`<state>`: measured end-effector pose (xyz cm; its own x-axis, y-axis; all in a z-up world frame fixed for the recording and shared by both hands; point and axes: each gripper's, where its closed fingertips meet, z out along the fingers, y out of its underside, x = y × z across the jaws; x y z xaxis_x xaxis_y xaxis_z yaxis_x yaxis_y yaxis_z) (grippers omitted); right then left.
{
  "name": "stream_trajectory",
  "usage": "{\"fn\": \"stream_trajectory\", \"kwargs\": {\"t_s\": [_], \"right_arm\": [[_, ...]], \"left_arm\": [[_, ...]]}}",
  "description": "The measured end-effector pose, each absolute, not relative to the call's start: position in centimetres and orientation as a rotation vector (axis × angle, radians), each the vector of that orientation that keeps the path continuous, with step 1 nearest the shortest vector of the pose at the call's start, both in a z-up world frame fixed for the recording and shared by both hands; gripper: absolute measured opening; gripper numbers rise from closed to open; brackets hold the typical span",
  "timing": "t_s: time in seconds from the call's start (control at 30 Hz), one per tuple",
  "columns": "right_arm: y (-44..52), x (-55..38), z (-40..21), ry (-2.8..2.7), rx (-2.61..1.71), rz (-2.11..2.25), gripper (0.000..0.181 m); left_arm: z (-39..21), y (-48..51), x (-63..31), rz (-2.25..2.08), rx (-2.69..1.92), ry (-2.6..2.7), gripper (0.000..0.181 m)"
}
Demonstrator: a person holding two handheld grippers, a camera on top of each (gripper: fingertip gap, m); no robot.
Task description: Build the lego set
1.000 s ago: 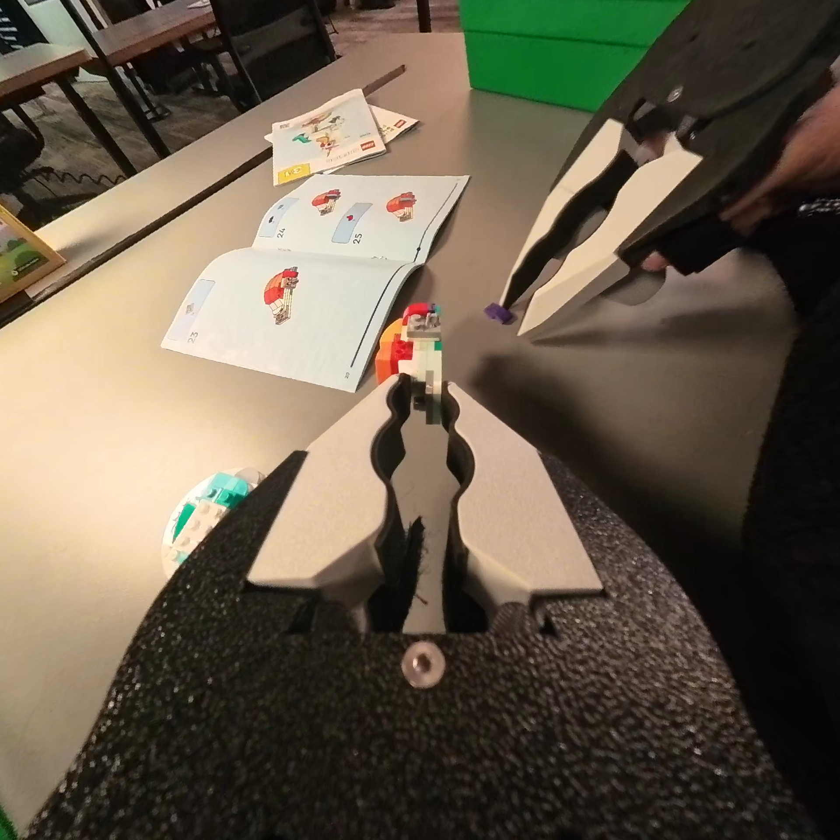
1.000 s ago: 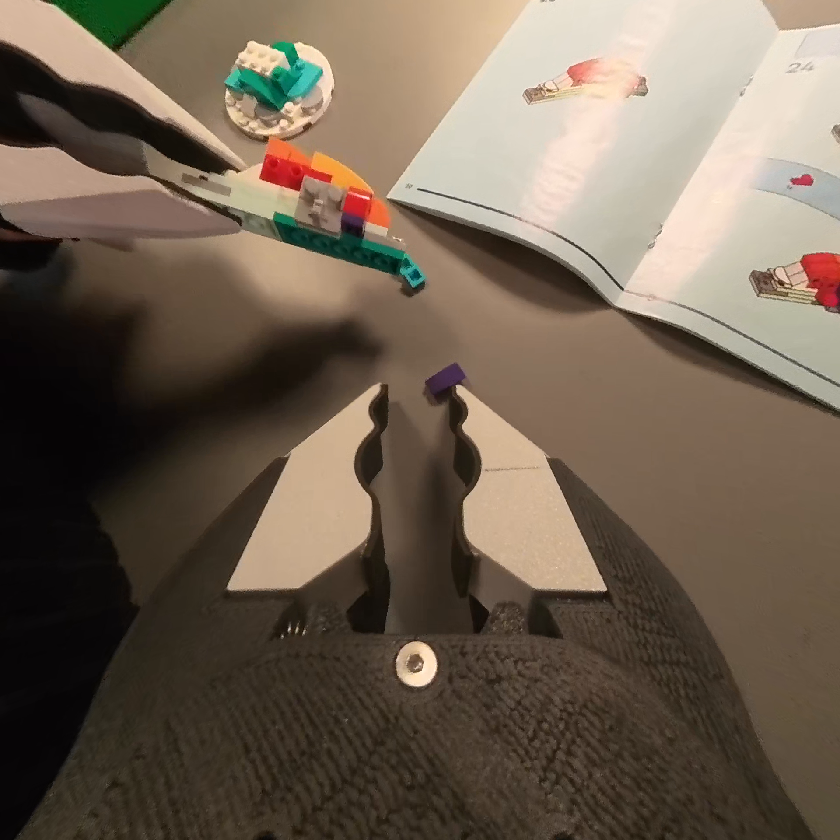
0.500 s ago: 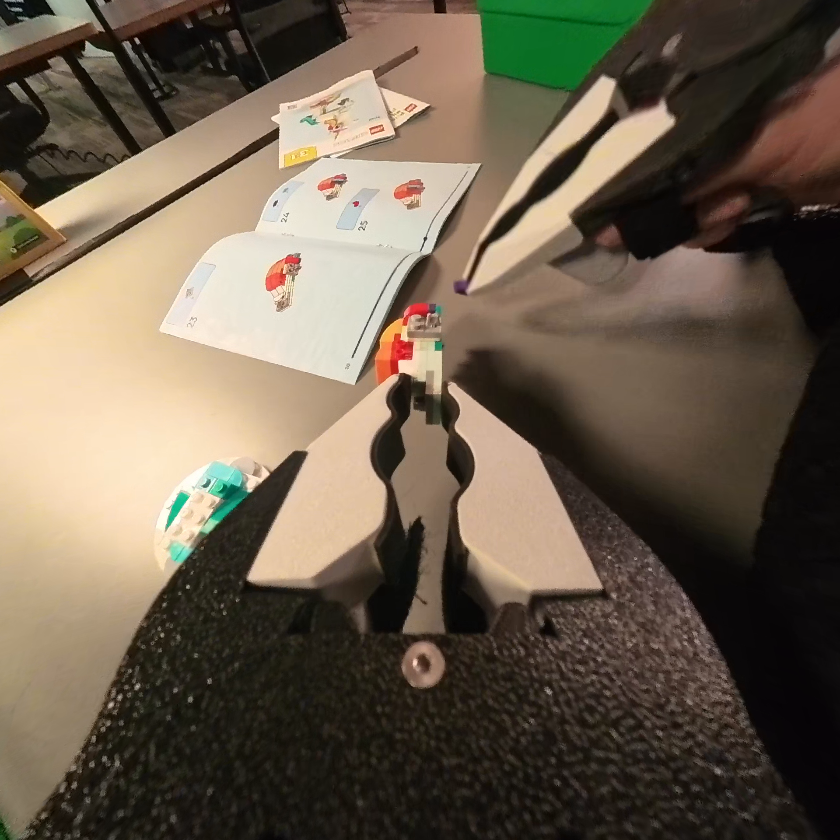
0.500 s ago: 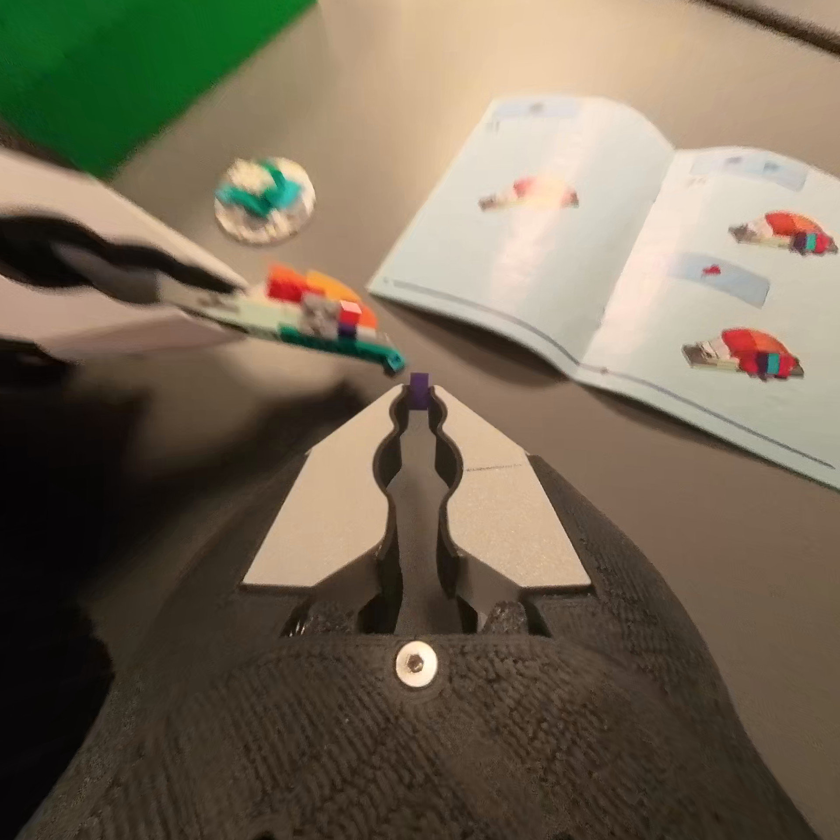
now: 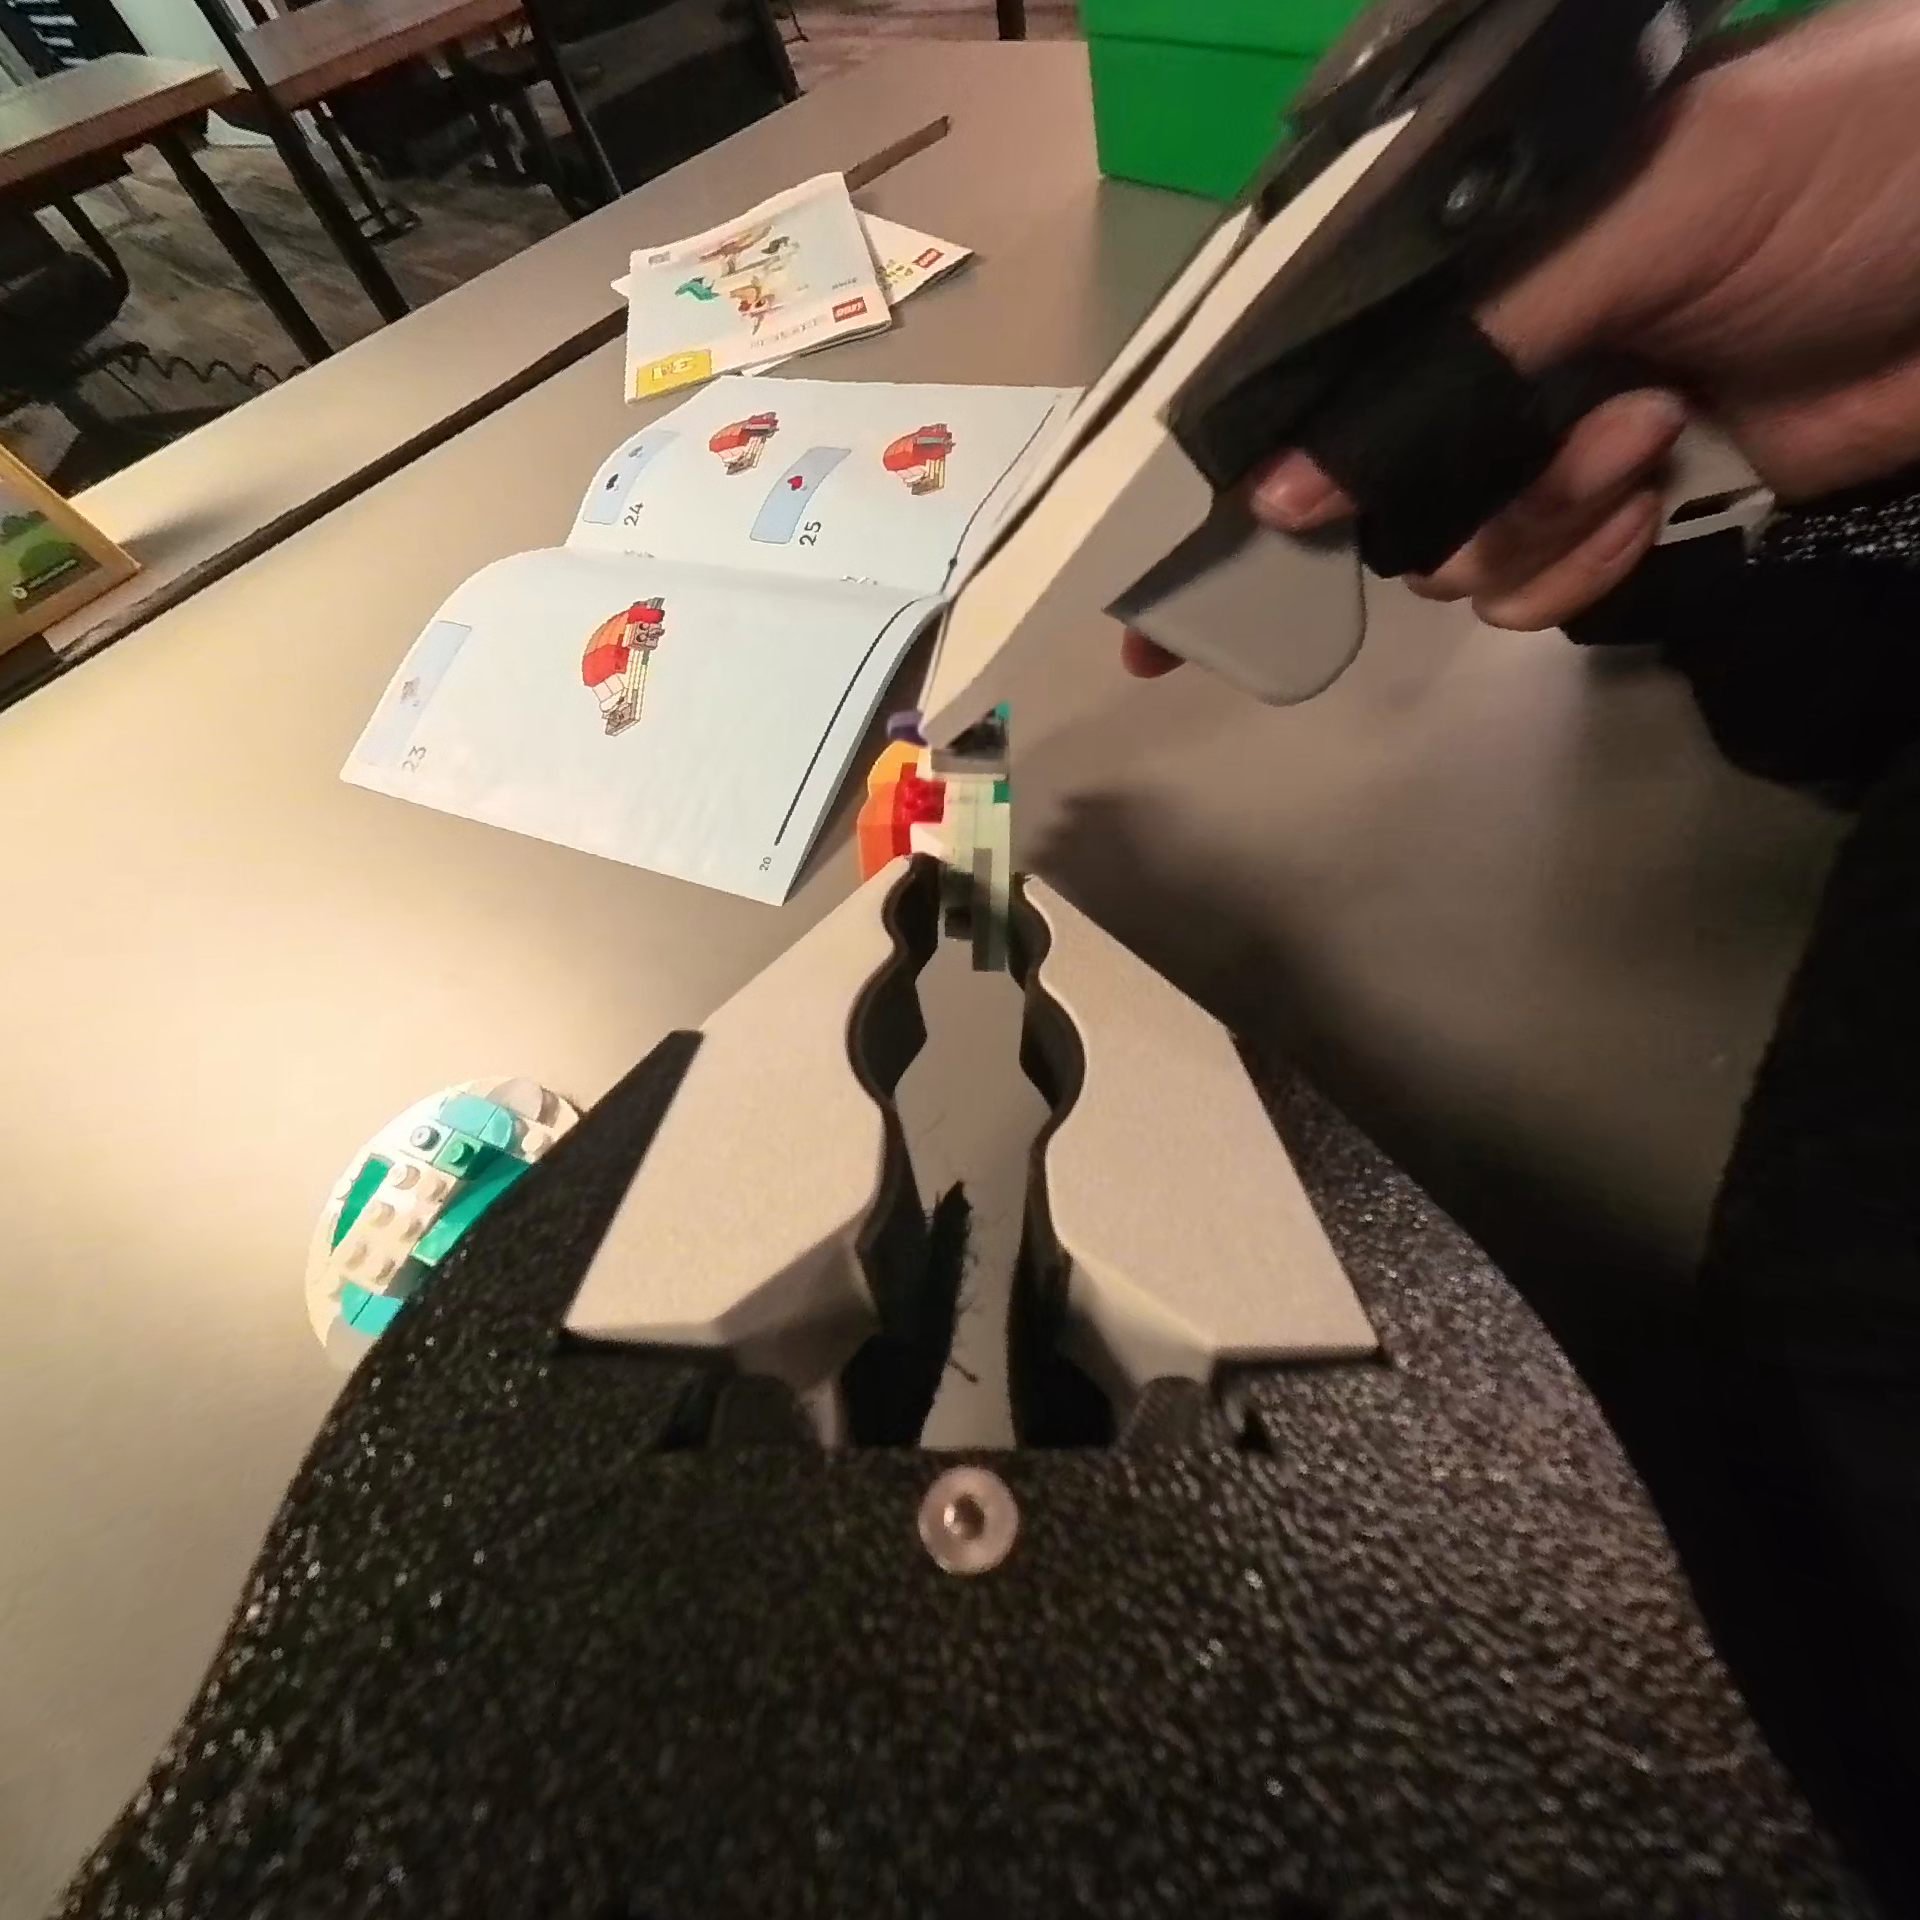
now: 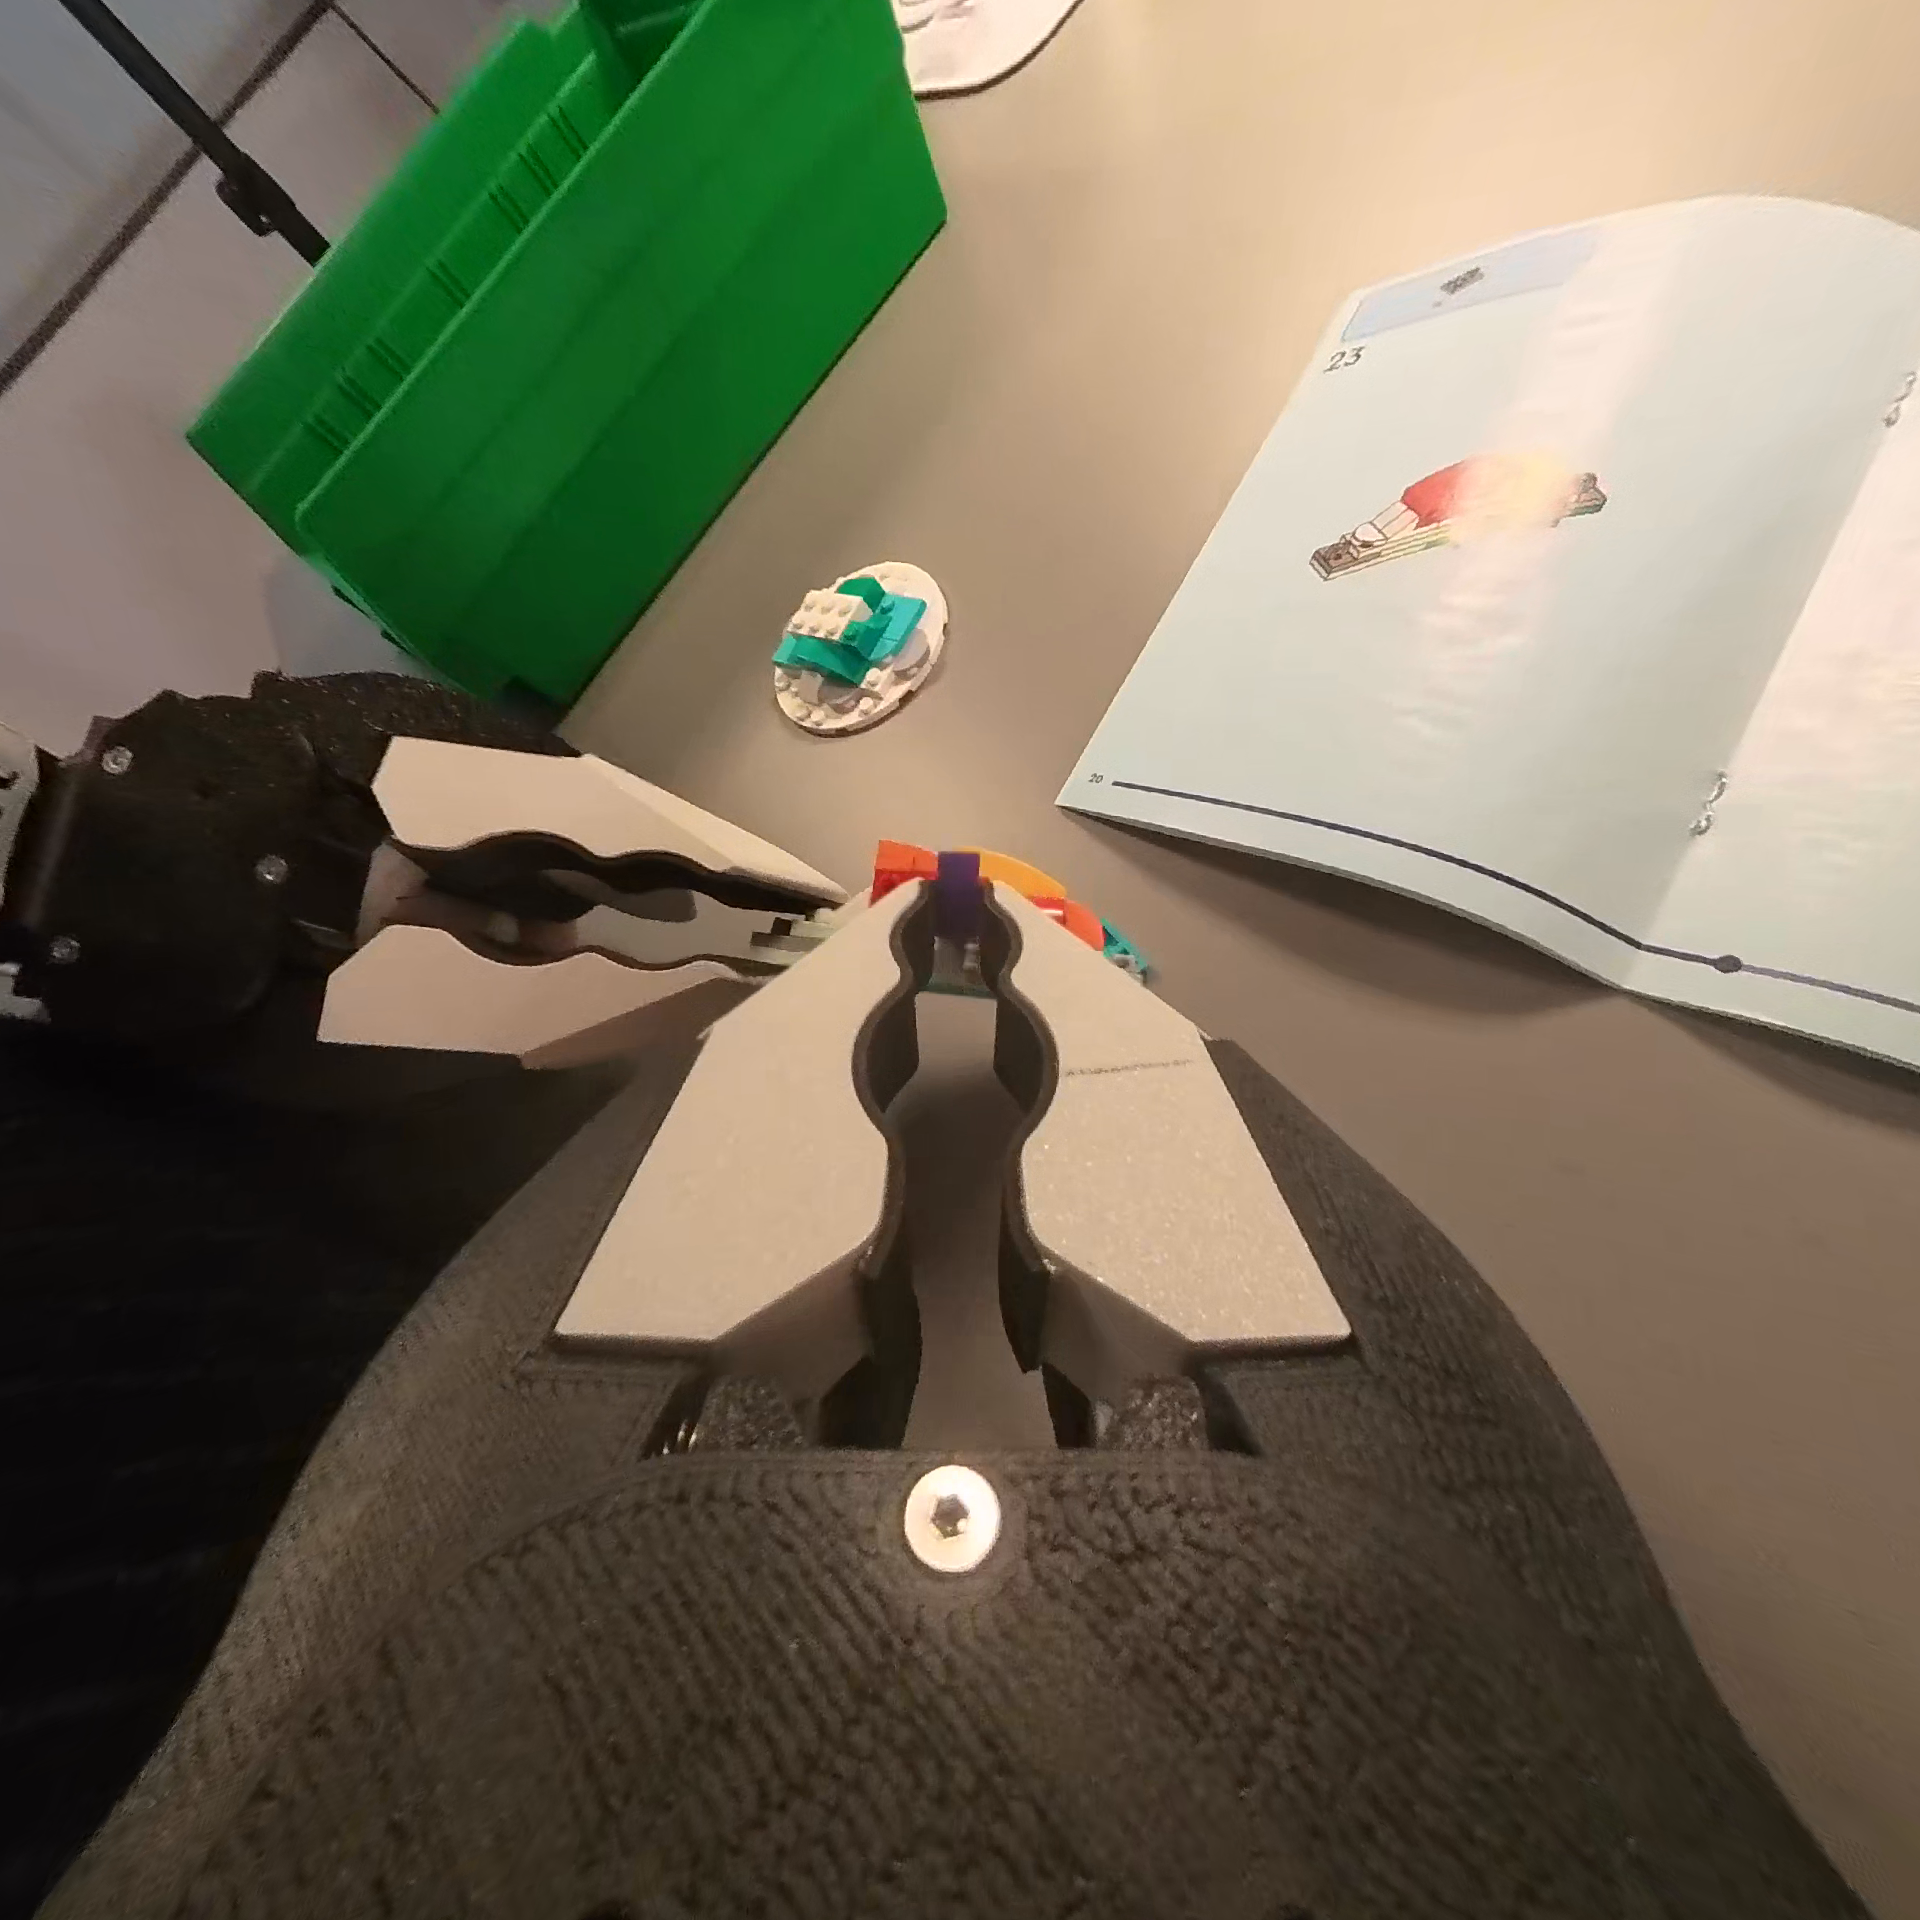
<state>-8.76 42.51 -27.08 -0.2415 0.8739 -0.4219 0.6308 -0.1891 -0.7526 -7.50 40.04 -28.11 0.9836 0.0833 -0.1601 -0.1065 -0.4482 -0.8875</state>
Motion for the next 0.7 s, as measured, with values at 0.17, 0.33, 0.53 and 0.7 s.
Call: {"fn": "stream_trajectory", "kwargs": {"t_s": [0.17,0.33,0.53,0.7], "right_arm": [[42.48,-8.72,-27.32,-1.859,-1.702,1.287,0.006],[42.43,-8.57,-27.34,-1.868,-1.69,1.258,0.006],[42.57,-8.37,-27.56,-1.866,-1.729,1.238,0.006],[42.71,-8.26,-27.73,-1.888,-1.734,1.18,0.006]], "left_arm": [[-28.17,40.0,-7.44,0.219,-2.021,0.023,0.01],[-28.16,40.02,-7.31,0.225,-2.018,0.036,0.01],[-28.21,40.08,-7.12,0.297,-2.033,0.097,0.01],[-28.18,40.22,-7.03,0.374,-2.043,0.154,0.01]]}}
